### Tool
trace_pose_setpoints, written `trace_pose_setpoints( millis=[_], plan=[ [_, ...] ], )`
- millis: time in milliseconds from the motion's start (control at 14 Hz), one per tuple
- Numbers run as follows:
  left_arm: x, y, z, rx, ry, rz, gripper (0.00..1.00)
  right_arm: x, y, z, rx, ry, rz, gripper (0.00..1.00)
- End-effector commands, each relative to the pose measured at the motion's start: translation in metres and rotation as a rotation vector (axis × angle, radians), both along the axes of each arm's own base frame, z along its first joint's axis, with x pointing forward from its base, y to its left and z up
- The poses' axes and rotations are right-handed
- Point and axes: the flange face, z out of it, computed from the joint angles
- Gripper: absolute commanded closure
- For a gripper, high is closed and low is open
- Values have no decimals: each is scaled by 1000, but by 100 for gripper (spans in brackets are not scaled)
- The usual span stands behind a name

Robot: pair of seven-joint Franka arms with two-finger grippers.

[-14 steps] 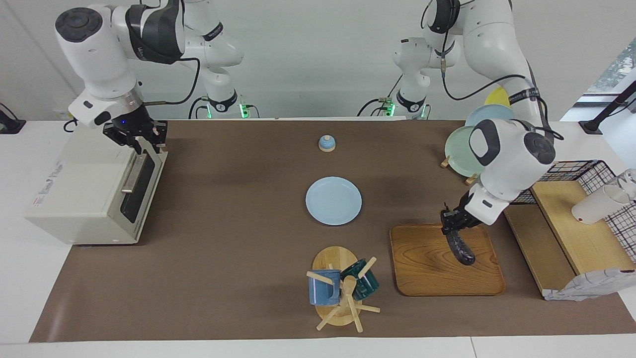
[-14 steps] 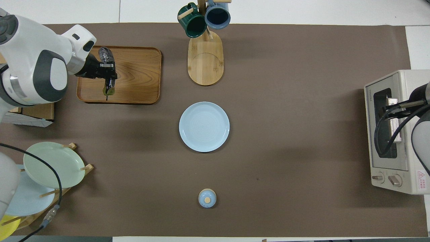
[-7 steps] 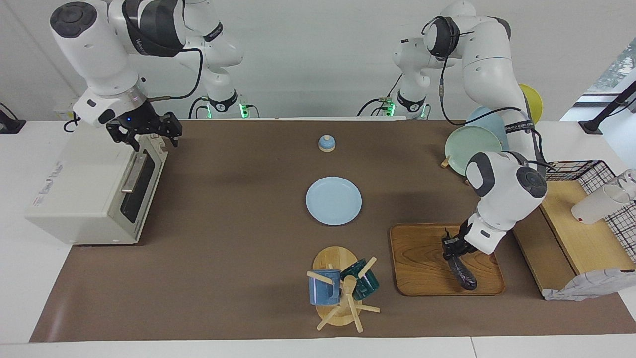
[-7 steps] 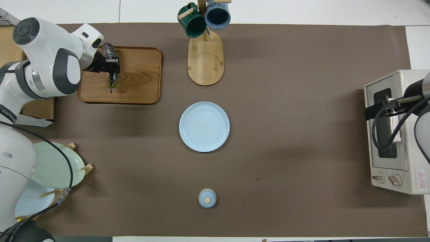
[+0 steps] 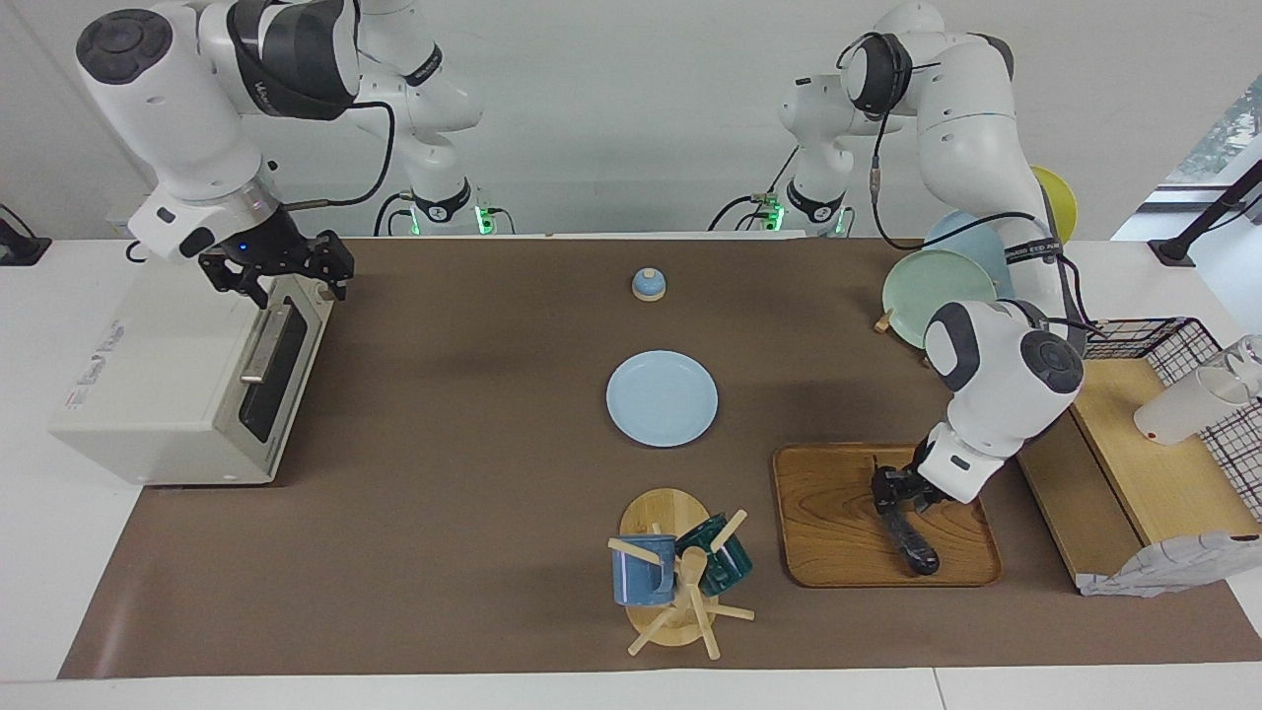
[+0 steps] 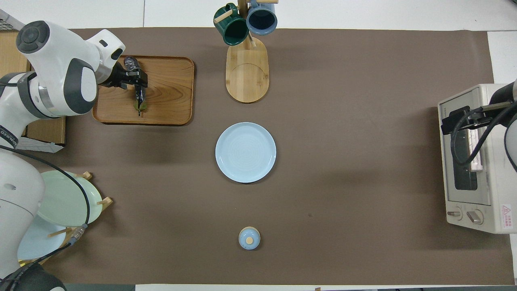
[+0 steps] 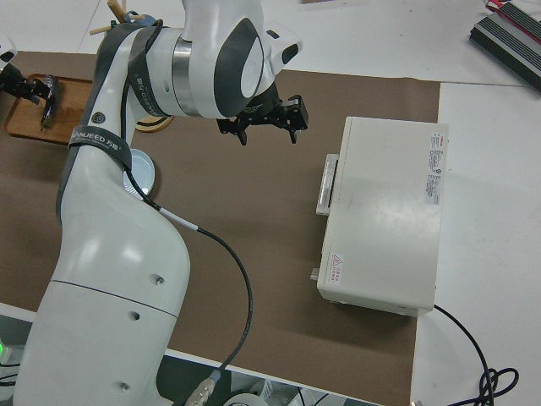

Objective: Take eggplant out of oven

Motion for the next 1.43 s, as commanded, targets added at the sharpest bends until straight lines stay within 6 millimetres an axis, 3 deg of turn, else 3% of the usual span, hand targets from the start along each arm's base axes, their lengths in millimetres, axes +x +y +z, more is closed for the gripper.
trace_pose_setpoints(
  millis=[0, 143, 357, 571, 786, 929, 1071, 1357],
  plan=[
    [-5, 8, 27, 12, 10, -17, 0, -5, 2, 7, 26, 8, 3, 0],
    [-16, 23, 68, 10, 25, 3, 0, -7, -1, 12, 18, -4, 1, 0],
    [-46, 54, 147, 23, 59, 45, 0, -12, -8, 21, -12, -18, -3, 0],
    [-91, 60, 221, 127, 92, 17, 0, -13, -11, 24, -12, -26, -6, 0],
    [-146, 60, 281, 130, 112, 11, 0, -13, -9, 26, -3, -25, -10, 0],
    [-180, 62, 293, 129, 148, 9, 0, -13, -8, 28, 3, -31, -10, 0],
    [-204, 62, 282, 128, 168, 7, 0, -13, -9, 28, 3, -31, -13, 0],
    [-206, 61, 265, 125, 118, 15, 0, -12, -9, 28, 3, -39, -8, 0]
  ],
)
